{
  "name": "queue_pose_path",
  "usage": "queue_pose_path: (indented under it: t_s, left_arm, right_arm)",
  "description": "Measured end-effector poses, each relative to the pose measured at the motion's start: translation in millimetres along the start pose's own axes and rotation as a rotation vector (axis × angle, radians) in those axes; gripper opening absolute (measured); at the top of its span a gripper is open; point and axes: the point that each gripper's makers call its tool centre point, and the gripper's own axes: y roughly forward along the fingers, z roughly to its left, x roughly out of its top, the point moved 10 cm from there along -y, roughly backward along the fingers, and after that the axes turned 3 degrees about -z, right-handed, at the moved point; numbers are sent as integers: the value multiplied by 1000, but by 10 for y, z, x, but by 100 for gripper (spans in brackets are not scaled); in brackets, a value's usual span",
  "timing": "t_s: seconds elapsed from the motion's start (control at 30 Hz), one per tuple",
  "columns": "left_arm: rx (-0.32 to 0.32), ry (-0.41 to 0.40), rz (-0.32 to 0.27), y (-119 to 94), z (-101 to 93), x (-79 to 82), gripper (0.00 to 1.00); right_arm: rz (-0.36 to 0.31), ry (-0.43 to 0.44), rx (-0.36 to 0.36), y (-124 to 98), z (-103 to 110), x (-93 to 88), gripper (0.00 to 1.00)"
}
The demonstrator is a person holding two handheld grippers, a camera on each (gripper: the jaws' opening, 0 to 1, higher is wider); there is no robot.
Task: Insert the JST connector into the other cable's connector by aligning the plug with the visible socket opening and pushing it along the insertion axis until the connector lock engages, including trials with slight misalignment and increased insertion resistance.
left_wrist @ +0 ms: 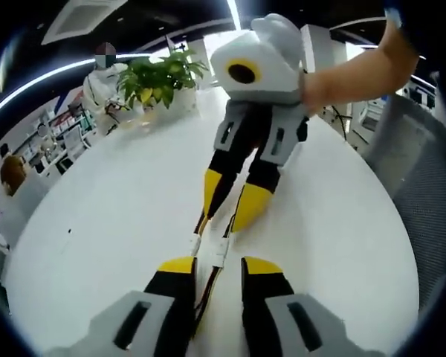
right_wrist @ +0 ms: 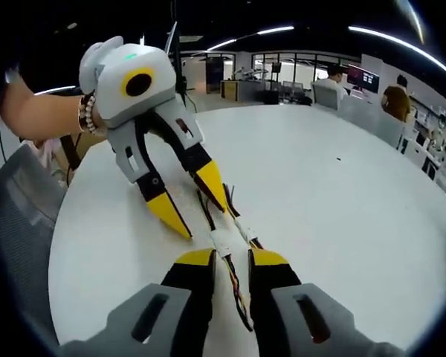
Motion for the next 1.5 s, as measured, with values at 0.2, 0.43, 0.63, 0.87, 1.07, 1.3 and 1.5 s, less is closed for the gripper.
queue_pose_path:
  t_s: [0.2, 0.43, 0.63, 0.87, 1.07, 1.3, 1.5]
  left_arm:
    - [25, -86, 13, -72, -59, 12, 33]
    - [71, -205, -50, -208, -220, 3, 48]
    - [142, -343, -26, -388, -255, -62, 69]
    - [175, -435, -69, -632, -342, -108, 80]
    - [278, -559, -212, -866, -361, -115, 97]
    - [327, -665, -478, -1179, -441, 4, 99]
    - [371, -713, -457, -1380, -535, -31, 99]
  right_arm:
    - [18, -8, -5, -108, 54, 70, 20]
    - [27, -32, -12, -224, 158, 136, 24]
    - [36, -31, -35, -313, 232, 150, 32]
    - [-1, 8, -61, -443, 302, 203, 39]
    - [-25, 38, -109, -518, 313, 166, 49]
    - [-131, 66, -154, -675, 323, 167, 65]
    - [-106, 91, -208, -794, 311, 110, 75]
